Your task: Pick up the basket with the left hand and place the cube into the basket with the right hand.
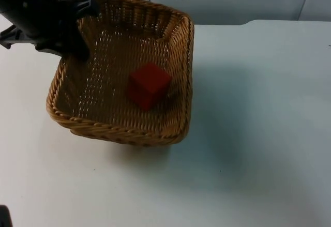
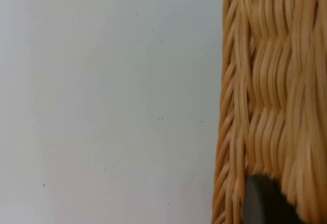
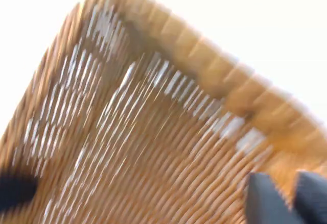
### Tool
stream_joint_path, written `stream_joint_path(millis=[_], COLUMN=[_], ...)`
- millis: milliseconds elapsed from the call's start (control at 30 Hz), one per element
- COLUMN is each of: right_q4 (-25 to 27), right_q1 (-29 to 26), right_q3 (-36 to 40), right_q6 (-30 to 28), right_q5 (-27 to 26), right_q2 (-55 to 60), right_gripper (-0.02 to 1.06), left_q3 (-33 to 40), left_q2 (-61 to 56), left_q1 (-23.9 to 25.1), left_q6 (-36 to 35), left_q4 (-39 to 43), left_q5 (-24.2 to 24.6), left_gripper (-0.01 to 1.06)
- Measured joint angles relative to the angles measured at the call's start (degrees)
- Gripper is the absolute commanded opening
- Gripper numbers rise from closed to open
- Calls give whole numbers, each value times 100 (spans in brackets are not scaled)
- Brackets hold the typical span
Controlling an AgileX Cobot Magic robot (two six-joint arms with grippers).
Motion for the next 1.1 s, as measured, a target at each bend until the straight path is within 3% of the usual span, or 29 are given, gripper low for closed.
stream_joint_path(millis=[100,133,267,400,600,700,867,1100], right_q4=[-382,-382,-1197,-1602,-1352,-1273,-1183,-1041], right_q1=[-418,-418,-887,-1313,-1750,-1750,-1672,-1460], right_q3=[-1272,-1272,-2522,-2984,-3044,-3044,-3044,-3044], right_q6=[399,399,745,1145,1459,1423,1300,1169], right_q5=[215,215,948,1175,1256,1279,1302,1302], right_q2=[-28,-28,-101,-158,-230,-230,-230,-230], right_gripper=[0,0,0,0,0,0,0,0], left_q3=[0,0,0,0,0,0,0,0], left_q2=[0,0,0,0,67,193,671,1108], left_q1=[0,0,0,0,0,0,0,0], left_q6=[0,0,0,0,306,653,1748,2251], left_q4=[10,10,10,10,-140,-539,-2092,-2731], left_q5=[23,23,23,23,60,150,351,411], left_gripper=[0,0,0,0,0,0,0,11])
